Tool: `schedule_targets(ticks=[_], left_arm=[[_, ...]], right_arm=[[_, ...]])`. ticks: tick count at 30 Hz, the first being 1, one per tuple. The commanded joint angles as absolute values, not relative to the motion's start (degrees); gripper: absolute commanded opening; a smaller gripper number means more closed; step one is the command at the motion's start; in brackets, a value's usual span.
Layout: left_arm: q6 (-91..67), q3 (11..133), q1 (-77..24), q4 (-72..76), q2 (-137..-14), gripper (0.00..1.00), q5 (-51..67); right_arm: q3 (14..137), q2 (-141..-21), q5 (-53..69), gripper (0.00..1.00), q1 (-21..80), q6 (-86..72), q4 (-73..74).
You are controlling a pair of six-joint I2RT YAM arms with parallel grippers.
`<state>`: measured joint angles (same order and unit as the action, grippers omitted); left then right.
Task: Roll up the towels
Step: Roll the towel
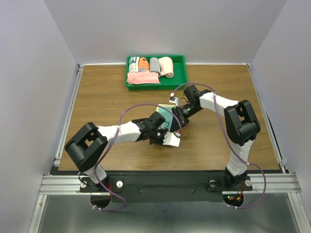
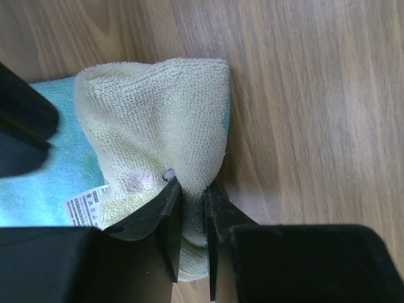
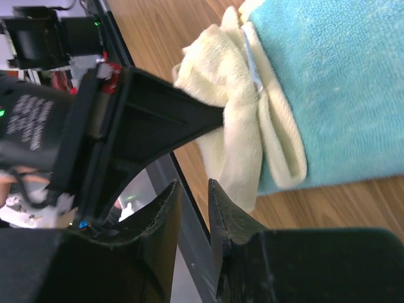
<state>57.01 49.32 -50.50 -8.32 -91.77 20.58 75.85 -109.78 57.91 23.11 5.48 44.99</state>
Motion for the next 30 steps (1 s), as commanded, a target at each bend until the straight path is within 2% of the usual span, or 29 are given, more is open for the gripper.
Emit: schedule_targets(ticks=[1,9,15,17,22,24,27,30], left_arm=[[54.14,50.98,-50.27,-14.15,-92.90,0.26,25.40],[52.56,57.20,-47.82,-21.61,-95.35,0.23,33.81],[53.61,63.36,-43.51,-31.37,-103.09,0.20,42.43],[52.91,65.47,-42.46,-33.13,-105.64,0.19,44.90],[49.84,69.07,-38.77,-37.00,-109.68,0.18,51.66],[48.52,70.56,-38.06,-38.83,-112.31,0.17,53.95],[47.20,72.59,-37.44,-41.92,-117.14,0.17,56.24],[45.71,75.49,-37.18,-43.94,-121.63,0.15,57.48]], right_arm=[[75.50,-112.23,58.81,0.29,24.87,4.84,42.02],[74.53,-118.39,51.42,0.28,25.58,4.57,37.09],[75.14,-115.32,52.65,0.35,23.82,3.52,37.09],[76.46,-114.44,52.04,0.43,22.33,3.25,37.26],[78.40,-108.65,49.84,0.75,13.04,1.50,37.44],[78.49,-106.36,49.31,0.79,10.03,1.84,37.70],[77.61,-99.34,47.64,0.81,5.81,4.65,37.88],[74.45,-90.02,45.44,0.94,5.36,9.82,38.50]])
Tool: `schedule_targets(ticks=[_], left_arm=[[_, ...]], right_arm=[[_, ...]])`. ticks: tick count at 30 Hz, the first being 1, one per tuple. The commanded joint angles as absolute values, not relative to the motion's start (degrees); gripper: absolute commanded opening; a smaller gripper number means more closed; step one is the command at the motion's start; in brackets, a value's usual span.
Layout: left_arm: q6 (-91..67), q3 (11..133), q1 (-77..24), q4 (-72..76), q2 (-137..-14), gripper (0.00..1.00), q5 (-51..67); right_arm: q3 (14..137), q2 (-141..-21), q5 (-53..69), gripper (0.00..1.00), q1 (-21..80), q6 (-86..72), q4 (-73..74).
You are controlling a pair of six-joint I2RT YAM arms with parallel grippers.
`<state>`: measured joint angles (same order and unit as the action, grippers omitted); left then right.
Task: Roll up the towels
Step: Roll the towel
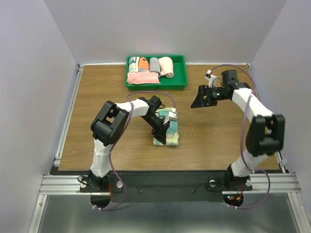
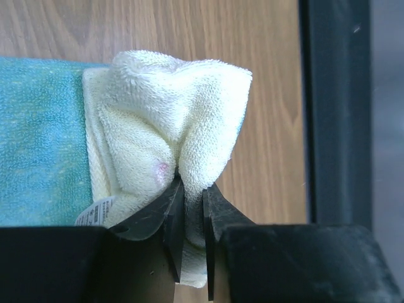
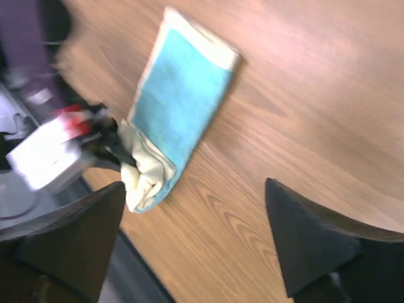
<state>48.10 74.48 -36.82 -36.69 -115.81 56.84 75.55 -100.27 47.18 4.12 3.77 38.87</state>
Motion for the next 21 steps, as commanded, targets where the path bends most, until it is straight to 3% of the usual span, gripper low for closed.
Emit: schedule_targets(ticks=[1,5,10,14,21], left_arm=[[44.22,76.72,-37.18,-44.12,-123.29,0.15,57.57],[40.60,78.74,-36.56,-44.20,-125.85,0.15,57.92],[41.49,82.52,-36.30,-48.07,-130.77,0.15,56.87],[41.13,84.81,-36.04,-49.65,-133.59,0.15,55.37],[41.31,87.80,-35.68,-52.20,-136.31,0.17,55.37]], right_arm=[[72.36,-85.21,44.83,0.98,5.45,10.97,38.58],[68.39,-75.97,45.44,1.00,6.15,22.19,42.44],[62.94,-70.32,36.76,0.89,17.03,28.38,44.21],[58.19,-69.26,31.23,0.82,27.22,28.65,40.00],[54.32,-74.53,20.75,0.79,42.25,29.71,28.33]])
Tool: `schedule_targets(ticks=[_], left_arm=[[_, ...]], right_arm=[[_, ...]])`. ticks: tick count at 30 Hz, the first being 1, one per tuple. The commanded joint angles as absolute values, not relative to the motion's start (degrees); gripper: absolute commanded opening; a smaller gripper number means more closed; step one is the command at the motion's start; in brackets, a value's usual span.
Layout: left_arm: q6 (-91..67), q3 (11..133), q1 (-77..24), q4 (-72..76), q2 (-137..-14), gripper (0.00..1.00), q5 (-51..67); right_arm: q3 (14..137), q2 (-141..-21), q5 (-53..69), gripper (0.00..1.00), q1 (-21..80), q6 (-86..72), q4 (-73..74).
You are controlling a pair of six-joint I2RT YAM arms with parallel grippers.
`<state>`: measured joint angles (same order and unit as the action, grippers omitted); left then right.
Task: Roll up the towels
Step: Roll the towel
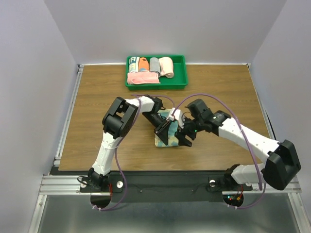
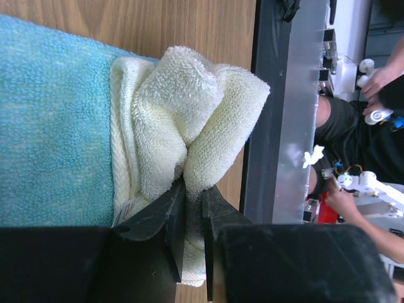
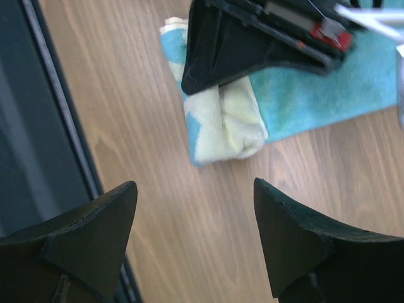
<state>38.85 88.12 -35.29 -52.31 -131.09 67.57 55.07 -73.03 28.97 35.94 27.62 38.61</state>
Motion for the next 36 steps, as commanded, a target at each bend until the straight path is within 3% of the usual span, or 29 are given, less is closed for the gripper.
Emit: schedule_targets(ticks=[1,9,14,17,18,22,25,27,28,32,36], left_arm=[[41.31,87.98,-35.51,-52.29,-136.32,0.17,55.28],[42.01,89.47,-33.84,-53.61,-137.64,0.18,54.58],[43.15,89.74,-31.73,-54.66,-137.99,0.18,54.41],[43.68,88.86,-30.59,-54.67,-137.46,0.18,54.14],[44.03,88.25,-30.24,-54.67,-137.20,0.18,54.40],[43.86,85.44,-27.78,-53.44,-134.66,0.18,54.67],[44.73,82.28,-25.06,-51.86,-131.33,0.34,56.41],[45.17,80.69,-22.61,-50.98,-129.21,0.53,57.74],[45.61,79.55,-21.80,-50.98,-127.20,0.57,59.31],[49.91,79.36,-17.76,-54.75,-124.55,0.69,63.01],[54.84,80.68,-13.19,-60.02,-123.49,0.71,64.07]], right_arm=[[54.32,-75.05,19.96,0.79,42.28,29.79,27.08],[50.02,-83.04,16.52,0.74,48.25,30.15,16.09],[48.69,-88.67,17.23,0.66,48.87,30.06,12.05],[48.43,-91.93,17.66,0.48,48.78,30.06,10.11],[48.43,-92.63,18.19,0.33,48.78,29.97,9.41],[50.35,-94.22,22.67,0.01,48.78,28.13,8.62],[52.20,-96.85,26.71,0.01,48.61,26.28,8.70],[53.26,-98.51,29.25,0.01,48.43,25.49,8.70],[53.44,-98.96,30.22,0.01,48.08,25.23,8.79],[54.23,-100.98,35.40,0.01,46.24,22.59,9.23],[56.16,-102.48,40.41,0.01,43.69,20.57,11.68]])
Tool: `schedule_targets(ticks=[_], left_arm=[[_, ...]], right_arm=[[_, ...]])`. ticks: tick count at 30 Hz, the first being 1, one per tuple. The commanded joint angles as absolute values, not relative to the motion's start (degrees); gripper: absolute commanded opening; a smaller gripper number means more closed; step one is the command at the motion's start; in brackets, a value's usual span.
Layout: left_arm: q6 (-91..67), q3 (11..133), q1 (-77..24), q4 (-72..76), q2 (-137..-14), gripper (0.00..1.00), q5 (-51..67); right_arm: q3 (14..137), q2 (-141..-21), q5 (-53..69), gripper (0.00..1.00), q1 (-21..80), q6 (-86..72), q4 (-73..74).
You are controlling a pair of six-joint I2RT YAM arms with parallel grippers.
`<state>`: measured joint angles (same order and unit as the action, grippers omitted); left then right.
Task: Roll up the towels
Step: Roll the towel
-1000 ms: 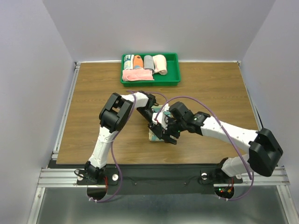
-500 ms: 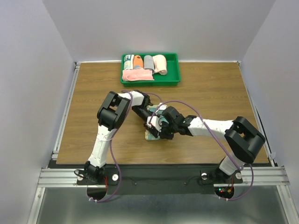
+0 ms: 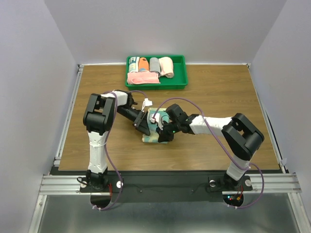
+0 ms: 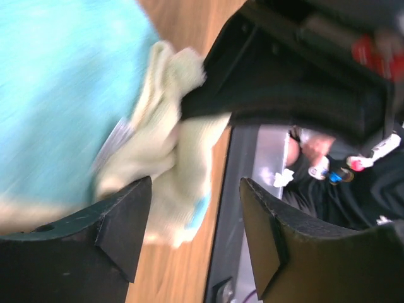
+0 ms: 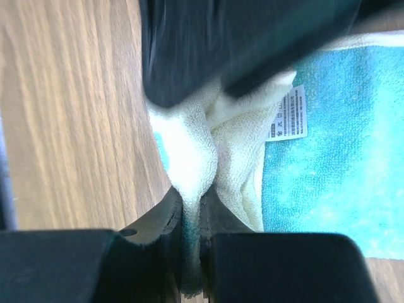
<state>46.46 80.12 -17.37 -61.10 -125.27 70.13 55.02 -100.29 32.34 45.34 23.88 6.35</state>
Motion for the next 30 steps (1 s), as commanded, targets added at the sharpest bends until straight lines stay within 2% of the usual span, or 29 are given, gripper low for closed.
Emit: schedule_targets(ticks=[1,6,10,11,13,15,16,18,22,23,26,27,30], left_arm=[[54.84,80.77,-12.14,-60.12,-122.88,0.71,63.90],[54.85,82.00,-3.53,-59.68,-118.84,0.71,62.58],[52.48,81.04,1.40,-54.25,-110.76,0.77,58.99],[51.60,78.95,1.75,-51.97,-105.52,0.78,57.50],[50.10,75.50,1.58,-44.32,-99.09,0.85,51.96],[50.09,68.05,0.80,-36.00,-88.37,0.96,48.36],[51.23,62.72,0.18,-33.95,-84.94,0.97,45.12],[54.99,57.24,-4.20,-29.30,-75.35,0.99,41.33],[59.15,42.57,-18.60,-21.11,-60.32,0.99,28.17],[60.02,37.23,-24.81,-17.79,-54.90,0.99,24.82],[61.00,29.37,-33.63,-12.58,-47.84,0.99,20.23],[61.00,27.96,-38.97,-9.18,-46.94,0.99,18.30],[61.52,24.27,-46.03,-3.98,-46.84,0.99,11.97]], right_arm=[[56.60,-102.74,41.56,0.01,42.72,19.70,12.21],[57.83,-103.71,44.99,0.01,41.84,17.85,13.36],[60.73,-107.22,49.65,0.01,40.35,14.16,15.55],[61.25,-108.18,50.62,0.00,39.30,13.28,15.90],[62.93,-111.08,54.57,0.01,38.24,10.47,16.52],[63.72,-113.02,59.03,0.01,36.57,8.62,16.70],[64.16,-114.42,60.28,0.01,35.78,7.31,16.70],[64.68,-115.92,62.48,0.01,35.33,6.42,16.79],[66.53,-119.17,64.60,0.01,34.63,4.31,17.22],[67.40,-120.31,64.77,0.01,34.45,3.52,17.31],[68.81,-121.99,64.43,0.01,34.28,2.46,18.10],[69.86,-123.30,64.34,0.01,34.10,1.94,18.45],[72.24,-126.03,63.81,0.01,33.75,0.79,20.47]])
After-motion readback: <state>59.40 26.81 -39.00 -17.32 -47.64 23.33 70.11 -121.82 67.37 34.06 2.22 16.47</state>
